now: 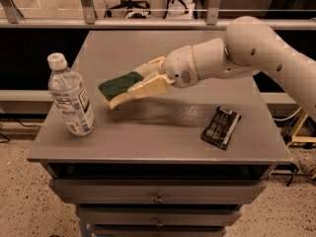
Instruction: Move sponge near blue plastic bottle
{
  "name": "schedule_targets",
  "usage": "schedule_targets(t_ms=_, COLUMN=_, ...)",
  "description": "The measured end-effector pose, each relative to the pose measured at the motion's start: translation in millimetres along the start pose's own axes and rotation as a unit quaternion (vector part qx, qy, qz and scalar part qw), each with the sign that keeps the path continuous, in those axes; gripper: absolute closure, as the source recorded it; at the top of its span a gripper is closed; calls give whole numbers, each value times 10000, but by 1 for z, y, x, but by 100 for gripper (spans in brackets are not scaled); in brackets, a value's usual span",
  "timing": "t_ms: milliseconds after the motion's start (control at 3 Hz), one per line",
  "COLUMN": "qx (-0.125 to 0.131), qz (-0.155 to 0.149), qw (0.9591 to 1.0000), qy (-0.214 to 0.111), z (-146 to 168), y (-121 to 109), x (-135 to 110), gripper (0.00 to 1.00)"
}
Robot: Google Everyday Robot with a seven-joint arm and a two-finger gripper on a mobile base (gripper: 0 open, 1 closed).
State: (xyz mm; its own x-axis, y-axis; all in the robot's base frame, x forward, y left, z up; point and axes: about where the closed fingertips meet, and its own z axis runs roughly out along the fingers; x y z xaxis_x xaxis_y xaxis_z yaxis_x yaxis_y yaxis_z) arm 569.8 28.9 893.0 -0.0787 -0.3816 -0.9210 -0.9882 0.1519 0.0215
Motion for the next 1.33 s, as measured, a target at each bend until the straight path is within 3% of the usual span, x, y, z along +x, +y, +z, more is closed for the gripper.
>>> schedule_targets(t_ms=667, qx=27, qz=134, qw=9999, qy=-72, z=13, y=9, x=45, gripper=100)
schedule_targets(t_ms=1333, qx=-15, qz=121, qw=9999, qy=-70, z=17, y=11, x=43, gripper=59)
